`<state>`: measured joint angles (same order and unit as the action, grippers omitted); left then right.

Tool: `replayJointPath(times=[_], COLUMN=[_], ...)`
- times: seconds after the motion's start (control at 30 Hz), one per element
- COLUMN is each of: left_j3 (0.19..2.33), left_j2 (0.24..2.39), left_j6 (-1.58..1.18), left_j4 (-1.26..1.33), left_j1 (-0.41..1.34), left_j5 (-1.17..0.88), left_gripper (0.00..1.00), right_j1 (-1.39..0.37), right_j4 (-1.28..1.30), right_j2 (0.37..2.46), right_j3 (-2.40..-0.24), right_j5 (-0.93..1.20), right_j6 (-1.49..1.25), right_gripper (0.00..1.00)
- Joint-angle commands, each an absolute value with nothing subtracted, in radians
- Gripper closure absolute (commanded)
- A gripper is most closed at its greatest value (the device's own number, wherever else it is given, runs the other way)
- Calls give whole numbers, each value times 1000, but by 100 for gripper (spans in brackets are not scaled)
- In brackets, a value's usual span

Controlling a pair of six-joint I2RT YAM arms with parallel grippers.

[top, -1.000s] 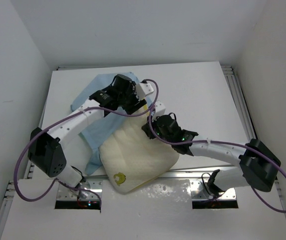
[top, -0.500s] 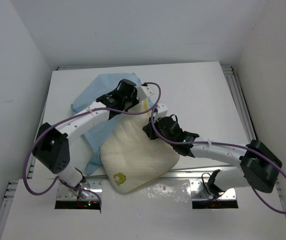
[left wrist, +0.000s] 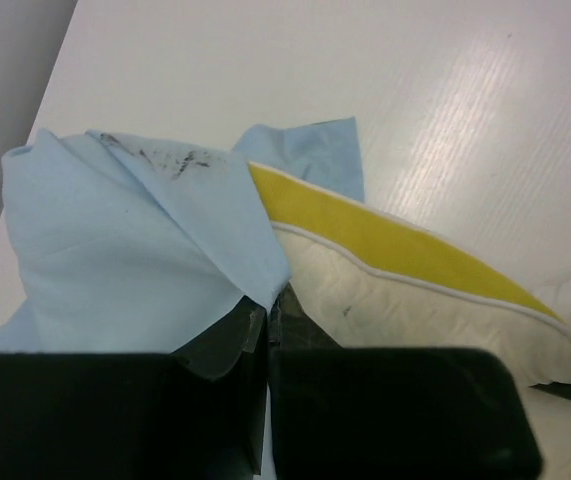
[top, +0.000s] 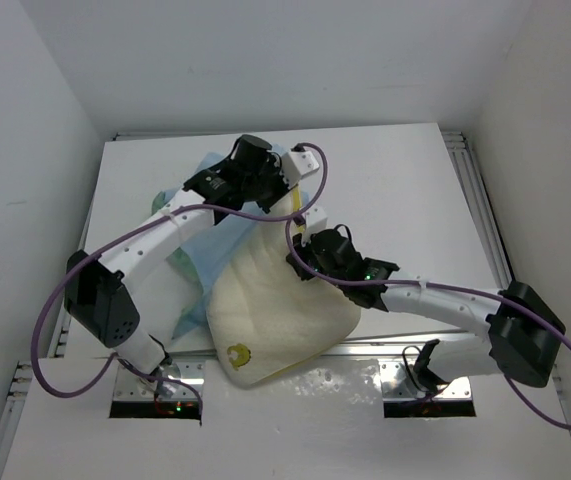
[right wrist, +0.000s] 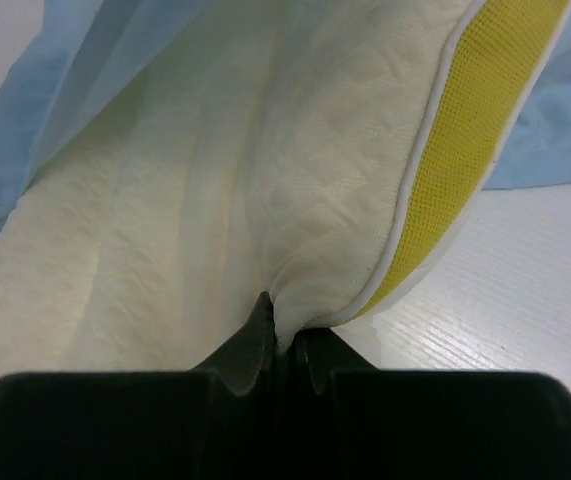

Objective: Put the pillow into the pillowcase

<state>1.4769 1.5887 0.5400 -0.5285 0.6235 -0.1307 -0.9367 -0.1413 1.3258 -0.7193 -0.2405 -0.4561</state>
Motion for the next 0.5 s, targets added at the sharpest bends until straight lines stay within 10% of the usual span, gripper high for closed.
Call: replayJointPath(times=[0.0, 0.47], left_j3=[1528, 1498], left_j2=[1549, 1554], left_j6=[514, 397], left_j4=[-465, -362], left_j1=[673, 637], left_j5=[-248, -285], left_gripper=[100, 100], right_j1=[-991, -1049], right_j4=[-140, -60], right_j2=[1328, 1284], right_j3=[-762, -822], right_j5=[-118, -139], right_j6=[-451, -404], right_gripper=[100, 100])
